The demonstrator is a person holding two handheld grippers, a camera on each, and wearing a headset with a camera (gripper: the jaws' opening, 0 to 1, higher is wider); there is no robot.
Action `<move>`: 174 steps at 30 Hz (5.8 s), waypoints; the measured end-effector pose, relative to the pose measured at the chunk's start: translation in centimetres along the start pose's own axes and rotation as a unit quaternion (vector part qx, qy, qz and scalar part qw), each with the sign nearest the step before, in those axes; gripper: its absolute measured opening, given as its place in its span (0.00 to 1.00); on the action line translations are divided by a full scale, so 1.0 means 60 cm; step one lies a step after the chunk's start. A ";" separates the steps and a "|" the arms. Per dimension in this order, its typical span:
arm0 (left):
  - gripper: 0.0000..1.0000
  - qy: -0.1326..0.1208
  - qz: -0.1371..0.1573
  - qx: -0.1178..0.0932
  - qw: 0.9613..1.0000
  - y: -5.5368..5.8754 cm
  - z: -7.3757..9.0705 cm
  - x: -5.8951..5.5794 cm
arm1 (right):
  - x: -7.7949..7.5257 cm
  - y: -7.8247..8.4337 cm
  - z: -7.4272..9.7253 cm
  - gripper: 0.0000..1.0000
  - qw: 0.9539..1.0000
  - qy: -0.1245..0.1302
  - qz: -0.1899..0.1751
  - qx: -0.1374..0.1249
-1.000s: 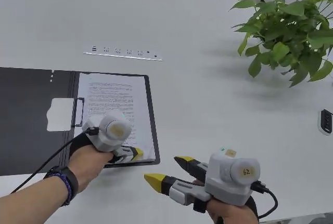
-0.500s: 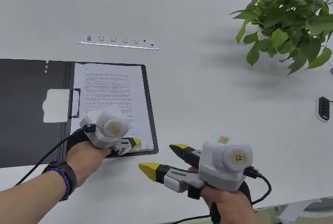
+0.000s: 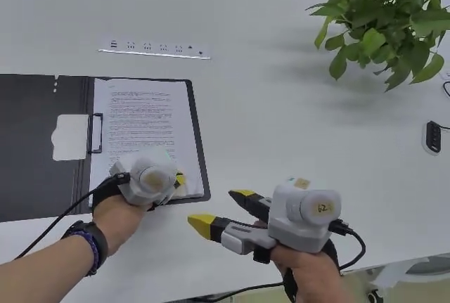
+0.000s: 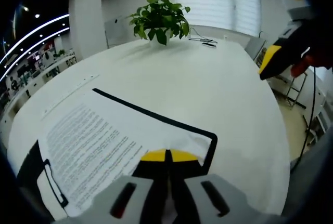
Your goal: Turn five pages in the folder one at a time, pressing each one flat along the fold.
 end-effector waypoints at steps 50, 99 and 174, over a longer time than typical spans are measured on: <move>0.00 0.030 0.079 -0.018 0.996 -0.036 0.034 -0.039 | -0.087 -0.025 -0.072 0.42 0.994 -0.005 -0.089 -0.057; 0.19 -0.001 0.104 -0.031 0.994 -0.005 0.137 -0.002 | -0.109 -0.054 -0.148 0.00 0.980 -0.011 -0.172 -0.101; 0.63 -0.147 0.159 -0.031 0.976 0.142 0.445 0.240 | 0.183 -0.127 -0.426 0.00 0.977 -0.150 -0.136 -0.070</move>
Point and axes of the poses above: the centre of the closed fingertips' face, and the gripper's own axes: z roughly backward along the fingers, x roughly to its left, y roughly out of its underside, the point moved 4 cm from there along z, roughly backward along the fingers, and after that the axes turned 13 degrees about -y, right-handed, at the moved point
